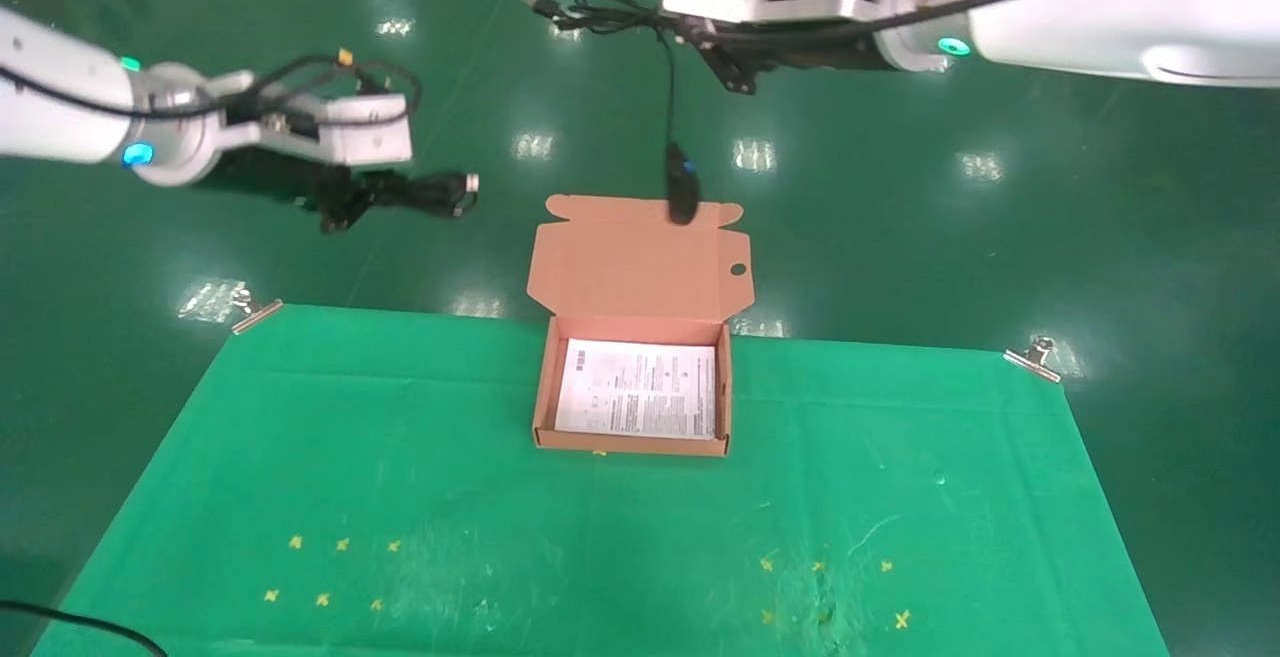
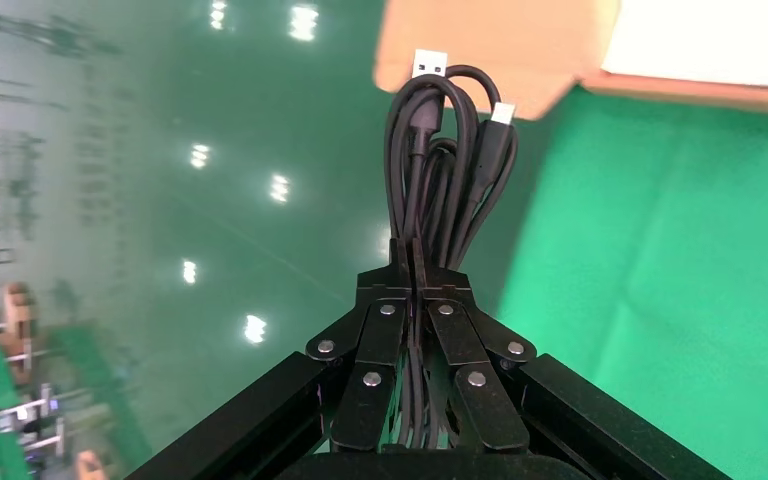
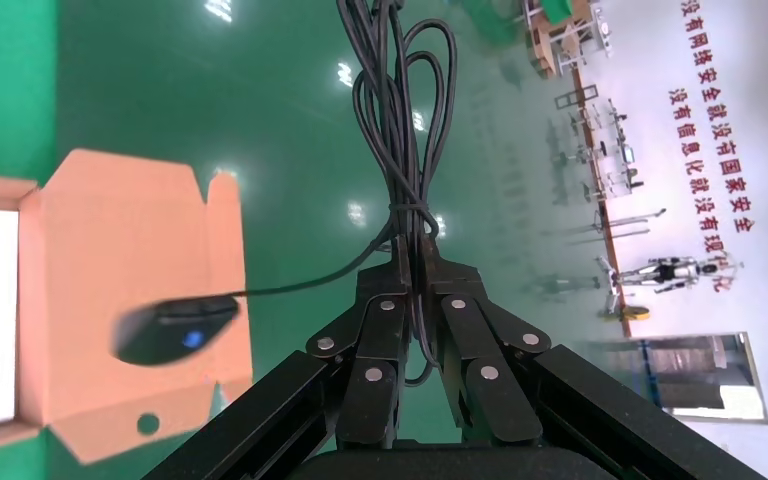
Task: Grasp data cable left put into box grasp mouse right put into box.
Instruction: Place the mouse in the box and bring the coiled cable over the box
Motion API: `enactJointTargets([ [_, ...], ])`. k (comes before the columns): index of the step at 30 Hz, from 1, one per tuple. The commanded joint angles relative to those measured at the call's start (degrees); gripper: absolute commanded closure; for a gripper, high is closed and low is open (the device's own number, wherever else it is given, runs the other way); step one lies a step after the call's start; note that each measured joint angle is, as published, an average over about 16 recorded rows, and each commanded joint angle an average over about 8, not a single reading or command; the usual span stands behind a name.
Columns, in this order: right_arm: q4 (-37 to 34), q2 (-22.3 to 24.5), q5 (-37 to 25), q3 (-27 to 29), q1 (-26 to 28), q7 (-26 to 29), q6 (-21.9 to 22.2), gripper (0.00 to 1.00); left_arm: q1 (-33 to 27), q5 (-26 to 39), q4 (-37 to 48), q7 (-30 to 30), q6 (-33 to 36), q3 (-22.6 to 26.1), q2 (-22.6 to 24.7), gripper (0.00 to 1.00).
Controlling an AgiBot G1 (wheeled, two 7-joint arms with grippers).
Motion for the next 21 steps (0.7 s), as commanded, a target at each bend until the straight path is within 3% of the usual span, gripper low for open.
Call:
enactJointTargets([
  [1, -3.49, -1.85, 0.91, 0.26, 1.04, -2.31, 0.96, 1.00, -0.98, 0.03, 1.06, 0.58, -0.82, -0.15, 0.83, 1.00],
  [9, -8.33, -4.54, 2.02, 0.15, 2.84, -6.32, 0.82, 1.00, -2.76, -1.17, 3.22, 2.15, -0.40, -0.82, 1.58, 1.00],
  [21, -10.11, -6.08, 2.25, -1.48, -0.01, -6.02, 1.71, 1.00, -2.20, 1.61, 2.47, 0.83, 0.10, 0.40, -0.71, 1.00],
])
